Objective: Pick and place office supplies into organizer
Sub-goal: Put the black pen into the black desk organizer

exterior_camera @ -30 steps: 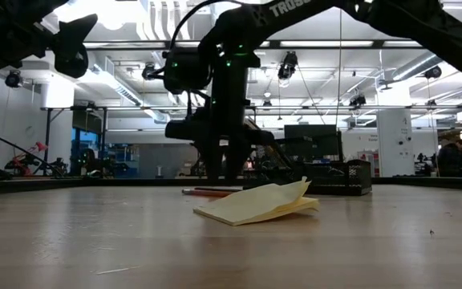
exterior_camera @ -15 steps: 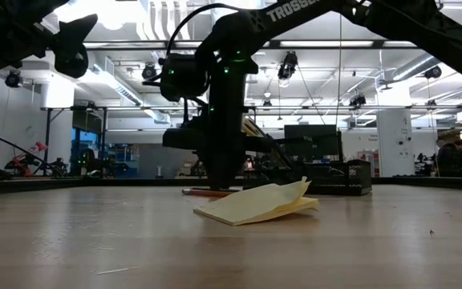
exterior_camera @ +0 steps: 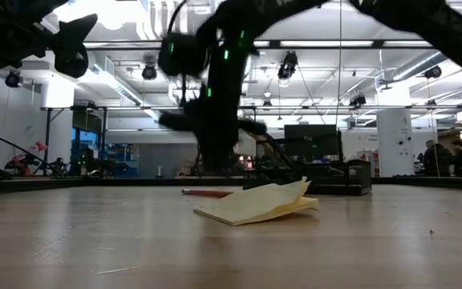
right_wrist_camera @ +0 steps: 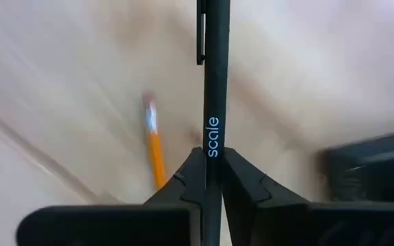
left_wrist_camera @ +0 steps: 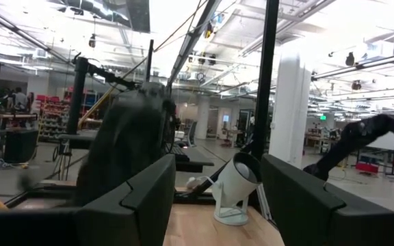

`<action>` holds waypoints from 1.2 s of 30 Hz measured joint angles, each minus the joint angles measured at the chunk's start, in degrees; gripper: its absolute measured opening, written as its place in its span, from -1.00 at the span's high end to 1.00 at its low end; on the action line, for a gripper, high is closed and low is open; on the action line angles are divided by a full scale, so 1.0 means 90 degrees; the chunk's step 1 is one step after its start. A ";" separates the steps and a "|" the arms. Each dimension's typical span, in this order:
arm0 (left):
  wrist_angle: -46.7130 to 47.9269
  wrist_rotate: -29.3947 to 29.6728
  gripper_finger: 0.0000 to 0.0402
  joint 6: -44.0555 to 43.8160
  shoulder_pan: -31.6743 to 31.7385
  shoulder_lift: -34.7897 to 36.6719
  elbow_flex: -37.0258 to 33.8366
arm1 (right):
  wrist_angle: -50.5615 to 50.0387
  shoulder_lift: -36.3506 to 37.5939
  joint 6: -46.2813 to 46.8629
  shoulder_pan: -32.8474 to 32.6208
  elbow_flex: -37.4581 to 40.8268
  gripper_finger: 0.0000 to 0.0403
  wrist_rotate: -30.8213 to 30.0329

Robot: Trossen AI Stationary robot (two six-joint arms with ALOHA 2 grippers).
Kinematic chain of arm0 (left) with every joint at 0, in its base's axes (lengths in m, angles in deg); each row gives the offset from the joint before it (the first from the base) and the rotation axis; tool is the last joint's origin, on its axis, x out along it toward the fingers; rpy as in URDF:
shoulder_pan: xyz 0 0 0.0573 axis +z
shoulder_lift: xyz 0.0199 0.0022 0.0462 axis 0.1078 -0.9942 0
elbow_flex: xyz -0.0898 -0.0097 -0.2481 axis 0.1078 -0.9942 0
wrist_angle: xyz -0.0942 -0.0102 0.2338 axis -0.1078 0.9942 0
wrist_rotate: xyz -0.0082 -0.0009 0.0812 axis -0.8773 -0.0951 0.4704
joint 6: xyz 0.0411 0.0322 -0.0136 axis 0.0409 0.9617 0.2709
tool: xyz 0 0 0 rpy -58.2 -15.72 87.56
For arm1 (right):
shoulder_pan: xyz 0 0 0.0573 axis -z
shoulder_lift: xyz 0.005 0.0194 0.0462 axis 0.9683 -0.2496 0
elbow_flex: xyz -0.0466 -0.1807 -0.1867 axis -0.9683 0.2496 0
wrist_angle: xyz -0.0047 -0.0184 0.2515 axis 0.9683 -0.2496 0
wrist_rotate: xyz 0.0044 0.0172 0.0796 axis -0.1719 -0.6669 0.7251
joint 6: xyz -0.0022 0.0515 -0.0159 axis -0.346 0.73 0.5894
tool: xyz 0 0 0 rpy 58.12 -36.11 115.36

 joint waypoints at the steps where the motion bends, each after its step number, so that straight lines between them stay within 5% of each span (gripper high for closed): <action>1: 0.0000 0.0002 0.00 0.0000 0.0000 -0.0002 0.0000 | 0.0057 0.0202 0.0062 -0.0037 -0.0005 0.93 -0.0283; 9: 0.0002 0.0002 0.00 0.0000 0.0000 0.0000 0.0000 | -0.0202 0.1322 0.0917 -0.0253 0.0170 0.93 -0.2579; 16: 0.0002 0.0000 0.00 0.0000 -0.0002 0.0000 0.0000 | -0.1428 0.1904 0.2377 -0.0070 0.1309 0.93 -0.3186; 26: 0.0002 -0.0003 0.00 0.0000 -0.0002 0.0000 0.0000 | -0.0094 0.2897 0.3129 0.0049 0.3428 0.93 -0.3924; 36: 0.0000 0.0002 0.00 0.0000 0.0000 -0.0004 0.0000 | 0.0901 0.2881 0.2643 0.0109 0.4286 0.86 -0.4517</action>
